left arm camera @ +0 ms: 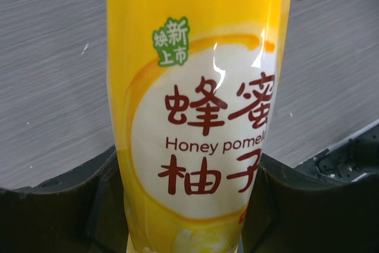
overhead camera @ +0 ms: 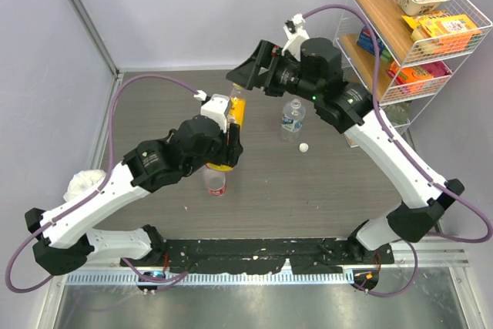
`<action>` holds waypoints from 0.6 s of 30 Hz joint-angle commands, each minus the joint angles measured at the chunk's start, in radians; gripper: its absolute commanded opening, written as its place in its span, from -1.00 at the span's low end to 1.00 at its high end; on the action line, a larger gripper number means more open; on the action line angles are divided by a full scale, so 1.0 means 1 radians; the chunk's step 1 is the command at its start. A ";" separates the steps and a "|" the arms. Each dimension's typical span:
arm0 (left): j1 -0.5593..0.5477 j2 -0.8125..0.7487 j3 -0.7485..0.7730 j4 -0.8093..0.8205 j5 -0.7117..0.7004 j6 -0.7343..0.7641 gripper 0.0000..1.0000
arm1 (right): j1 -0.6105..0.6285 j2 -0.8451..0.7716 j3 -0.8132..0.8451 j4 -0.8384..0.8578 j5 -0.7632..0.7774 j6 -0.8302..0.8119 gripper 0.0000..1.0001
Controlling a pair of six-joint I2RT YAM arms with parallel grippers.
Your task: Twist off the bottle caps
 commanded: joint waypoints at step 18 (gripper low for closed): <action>-0.011 0.109 0.129 -0.109 -0.143 0.013 -1.00 | 0.030 0.080 0.103 -0.100 0.113 -0.014 0.21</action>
